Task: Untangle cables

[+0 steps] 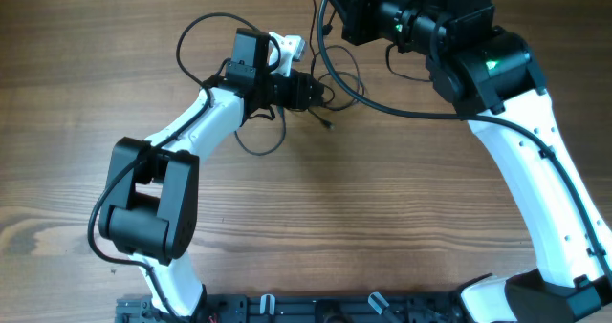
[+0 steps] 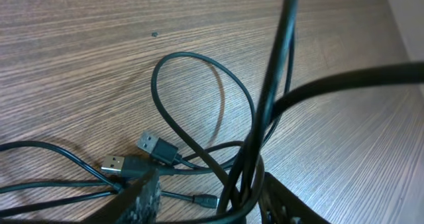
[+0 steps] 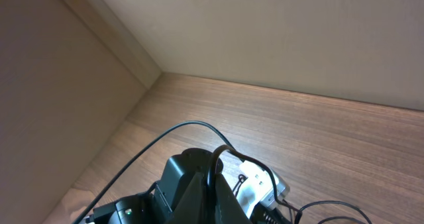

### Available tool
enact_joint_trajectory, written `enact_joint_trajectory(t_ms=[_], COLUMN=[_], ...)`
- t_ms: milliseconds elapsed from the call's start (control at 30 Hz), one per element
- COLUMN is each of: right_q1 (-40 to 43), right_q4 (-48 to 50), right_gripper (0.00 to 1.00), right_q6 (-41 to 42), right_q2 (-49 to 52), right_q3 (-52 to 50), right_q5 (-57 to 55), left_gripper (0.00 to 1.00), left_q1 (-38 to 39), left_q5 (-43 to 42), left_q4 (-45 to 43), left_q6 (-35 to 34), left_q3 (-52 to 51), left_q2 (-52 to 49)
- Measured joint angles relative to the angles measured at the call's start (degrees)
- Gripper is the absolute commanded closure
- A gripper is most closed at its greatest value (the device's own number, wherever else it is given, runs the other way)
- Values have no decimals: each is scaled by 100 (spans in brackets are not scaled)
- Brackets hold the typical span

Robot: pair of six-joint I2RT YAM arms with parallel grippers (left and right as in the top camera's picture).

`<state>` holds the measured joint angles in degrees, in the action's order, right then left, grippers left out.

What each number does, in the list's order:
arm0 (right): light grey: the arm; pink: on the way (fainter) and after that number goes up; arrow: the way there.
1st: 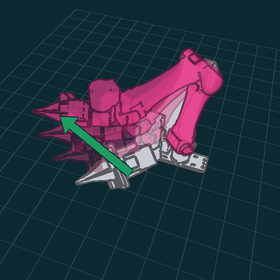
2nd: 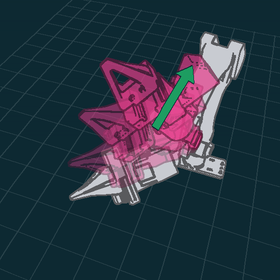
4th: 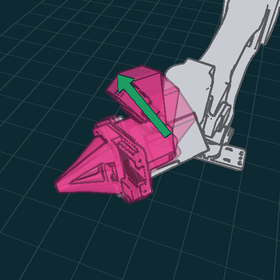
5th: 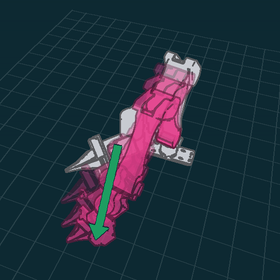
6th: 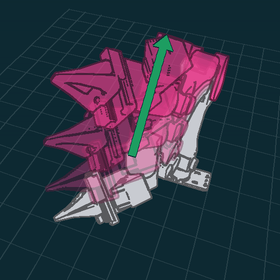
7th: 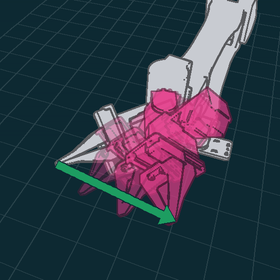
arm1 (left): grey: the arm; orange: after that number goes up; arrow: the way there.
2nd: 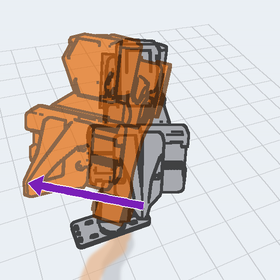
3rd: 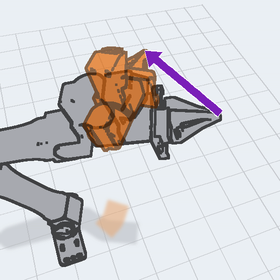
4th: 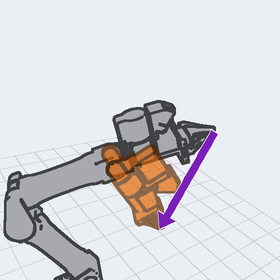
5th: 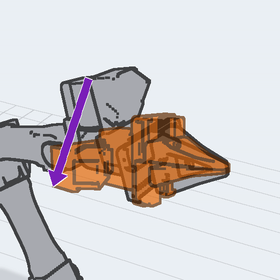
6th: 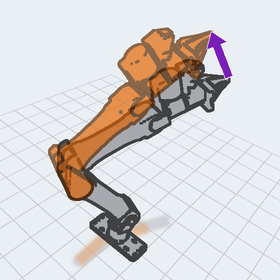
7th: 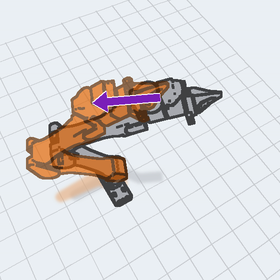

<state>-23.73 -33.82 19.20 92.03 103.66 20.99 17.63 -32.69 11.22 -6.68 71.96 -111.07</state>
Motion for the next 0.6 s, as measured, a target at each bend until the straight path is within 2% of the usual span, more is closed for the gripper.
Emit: enact_joint_trajectory(t_ms=[200,533,600], right_q1=[0,0,0], right_q4=[0,-48,-48], right_gripper=[95,95,95], right_q6=[0,0,0], right_q2=[0,0,0], right_q3=[0,0,0], right_q5=[-2,-175,-199], left_gripper=[50,55,69], left_q1=[0,-15,-42], left_q5=[0,2,0], left_q4=[-7,216,278], left_q6=[0,0,-2], left_q3=[0,0,0], left_q2=[0,0,0])
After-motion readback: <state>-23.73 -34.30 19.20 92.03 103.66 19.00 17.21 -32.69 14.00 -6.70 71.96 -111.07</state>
